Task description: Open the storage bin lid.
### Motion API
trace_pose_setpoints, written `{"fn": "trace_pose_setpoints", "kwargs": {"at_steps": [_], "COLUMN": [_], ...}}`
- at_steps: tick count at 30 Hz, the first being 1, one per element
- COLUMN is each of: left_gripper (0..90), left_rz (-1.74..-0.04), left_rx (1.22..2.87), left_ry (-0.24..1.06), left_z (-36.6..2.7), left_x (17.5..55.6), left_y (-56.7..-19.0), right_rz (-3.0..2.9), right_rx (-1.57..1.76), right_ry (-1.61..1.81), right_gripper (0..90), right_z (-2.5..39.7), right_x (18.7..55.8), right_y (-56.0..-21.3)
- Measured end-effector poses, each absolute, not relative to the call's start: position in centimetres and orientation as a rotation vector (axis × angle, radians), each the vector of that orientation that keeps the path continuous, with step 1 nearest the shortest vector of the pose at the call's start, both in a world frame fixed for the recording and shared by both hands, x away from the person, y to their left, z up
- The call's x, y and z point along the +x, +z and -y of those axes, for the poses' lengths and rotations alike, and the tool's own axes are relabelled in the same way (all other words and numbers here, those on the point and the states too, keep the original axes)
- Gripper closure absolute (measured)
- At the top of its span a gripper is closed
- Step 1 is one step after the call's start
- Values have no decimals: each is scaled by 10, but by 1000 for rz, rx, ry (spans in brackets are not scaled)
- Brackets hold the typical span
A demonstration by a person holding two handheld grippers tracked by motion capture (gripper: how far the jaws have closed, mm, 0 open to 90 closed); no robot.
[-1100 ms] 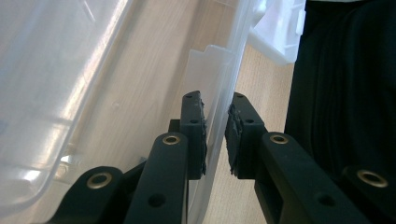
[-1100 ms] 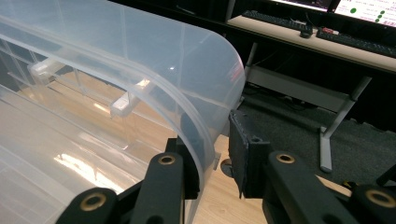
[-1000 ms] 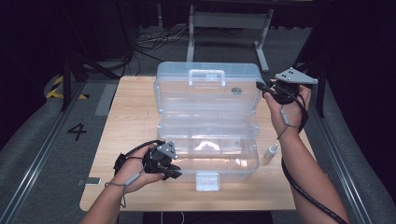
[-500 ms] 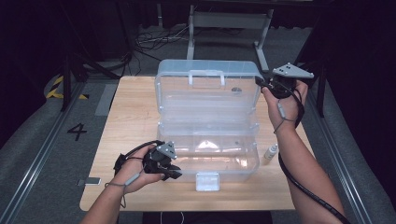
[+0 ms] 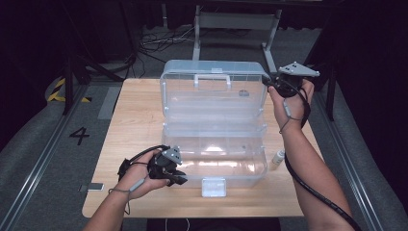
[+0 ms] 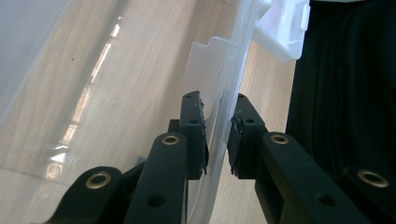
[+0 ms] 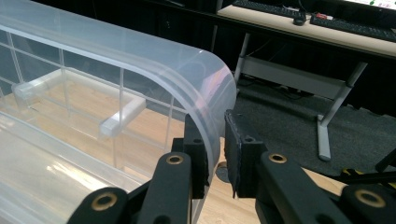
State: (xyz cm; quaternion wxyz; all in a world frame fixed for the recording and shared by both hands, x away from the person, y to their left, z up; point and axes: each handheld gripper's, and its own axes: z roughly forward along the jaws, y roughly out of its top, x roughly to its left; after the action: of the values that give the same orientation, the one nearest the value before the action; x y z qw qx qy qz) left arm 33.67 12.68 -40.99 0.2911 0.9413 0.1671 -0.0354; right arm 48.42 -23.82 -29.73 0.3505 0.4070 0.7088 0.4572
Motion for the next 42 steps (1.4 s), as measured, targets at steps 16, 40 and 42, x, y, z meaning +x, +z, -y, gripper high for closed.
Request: {"fn": "trace_pose_setpoints", "kwargs": {"at_steps": [16,40,42], "left_gripper": [785,784,784], "left_rz": [-447,-450,-446], "left_rx": [2510,2504,2502], "left_ry": [-101,-108,-108], "left_z": [-127,-127,-127], "left_x": [337,338,338], "left_y": [-411,-412,-413], "right_rz": [-1845,-1820,-1817], "right_rx": [1105,1068,1067], "right_ry": [1189,1213,1216], "right_gripper": [821,835,837], "right_z": [237,238,238], "right_x": [503,520,521], "right_y": [-300,-312,-313]}}
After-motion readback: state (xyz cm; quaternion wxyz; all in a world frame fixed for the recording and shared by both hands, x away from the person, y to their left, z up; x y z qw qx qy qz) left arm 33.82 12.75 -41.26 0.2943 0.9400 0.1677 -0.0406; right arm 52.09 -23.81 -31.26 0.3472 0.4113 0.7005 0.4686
